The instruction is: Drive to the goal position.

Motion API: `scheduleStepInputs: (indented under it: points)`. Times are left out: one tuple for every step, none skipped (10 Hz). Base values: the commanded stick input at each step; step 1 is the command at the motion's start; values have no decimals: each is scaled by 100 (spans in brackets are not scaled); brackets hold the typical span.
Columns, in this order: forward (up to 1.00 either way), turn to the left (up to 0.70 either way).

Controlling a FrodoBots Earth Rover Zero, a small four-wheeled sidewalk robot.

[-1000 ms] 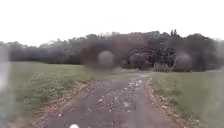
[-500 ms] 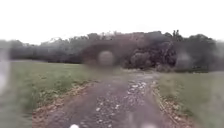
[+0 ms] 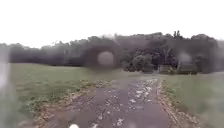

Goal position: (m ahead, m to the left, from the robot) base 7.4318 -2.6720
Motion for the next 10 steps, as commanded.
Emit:
scheduleStepInputs:
  points:
    - [70,0]
    - [70,0]
    - [70,0]
    - [70,0]
    - [70,0]
    - [70,0]
    - [70,0]
    - [70,0]
    - [70,0]
    - [70,0]
